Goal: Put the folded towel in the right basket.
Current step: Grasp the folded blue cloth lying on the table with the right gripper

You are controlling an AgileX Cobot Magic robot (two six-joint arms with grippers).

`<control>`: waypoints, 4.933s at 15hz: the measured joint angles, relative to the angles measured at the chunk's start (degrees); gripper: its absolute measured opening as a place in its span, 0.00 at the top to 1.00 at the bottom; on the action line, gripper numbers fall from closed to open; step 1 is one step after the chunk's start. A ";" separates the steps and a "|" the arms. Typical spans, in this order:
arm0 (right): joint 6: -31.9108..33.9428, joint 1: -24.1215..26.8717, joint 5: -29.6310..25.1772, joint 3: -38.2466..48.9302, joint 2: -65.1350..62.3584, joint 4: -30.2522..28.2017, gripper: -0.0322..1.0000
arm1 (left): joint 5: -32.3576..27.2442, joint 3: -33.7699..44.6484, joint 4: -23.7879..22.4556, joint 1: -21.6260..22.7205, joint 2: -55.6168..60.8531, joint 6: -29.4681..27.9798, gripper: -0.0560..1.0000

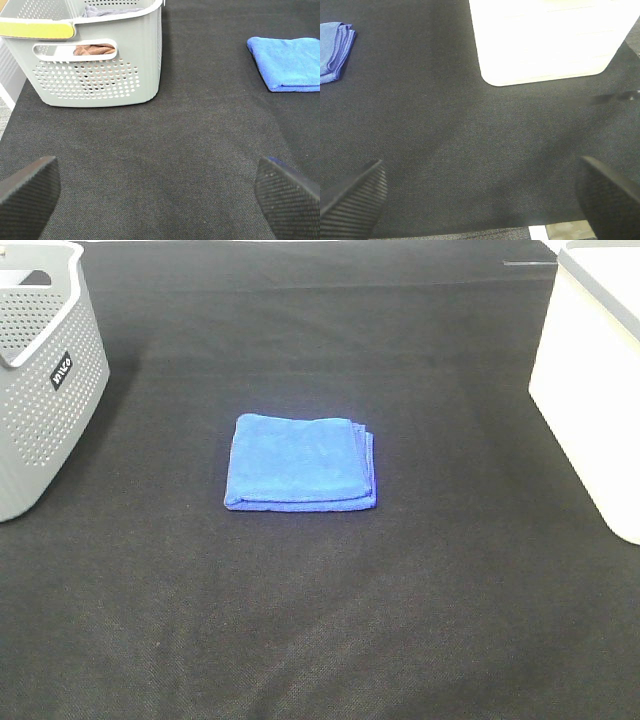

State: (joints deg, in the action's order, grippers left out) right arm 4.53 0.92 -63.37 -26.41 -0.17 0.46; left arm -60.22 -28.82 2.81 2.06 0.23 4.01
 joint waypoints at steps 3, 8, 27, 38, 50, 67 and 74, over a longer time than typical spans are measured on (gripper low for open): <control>0.00 0.00 0.00 0.00 0.00 0.00 0.02 | 0.00 0.00 0.00 0.00 0.00 0.00 0.01; 0.00 0.00 0.00 0.00 0.00 0.00 0.02 | 0.00 0.00 0.00 0.00 0.00 0.00 0.01; 0.00 0.00 0.06 0.00 0.00 0.00 0.02 | 0.00 0.00 0.00 0.00 0.00 0.00 0.01; -5.61 0.00 0.06 0.29 0.00 0.63 0.02 | 0.00 0.00 0.00 0.00 0.00 0.00 0.01; -6.02 0.00 0.06 0.29 0.00 0.69 0.02 | 0.00 0.00 0.00 0.00 0.00 0.00 0.01; -12.49 -9.63 1.32 -54.60 95.05 30.37 0.02 | 0.00 0.00 0.00 0.00 0.00 0.00 0.01; -16.56 -10.37 4.01 -72.82 129.32 40.91 0.02 | 0.00 0.00 0.00 0.00 0.00 0.00 0.01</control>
State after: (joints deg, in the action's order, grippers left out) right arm -12.03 -9.45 -59.36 -99.24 129.14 41.37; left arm -60.22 -28.82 2.81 2.06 0.23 4.01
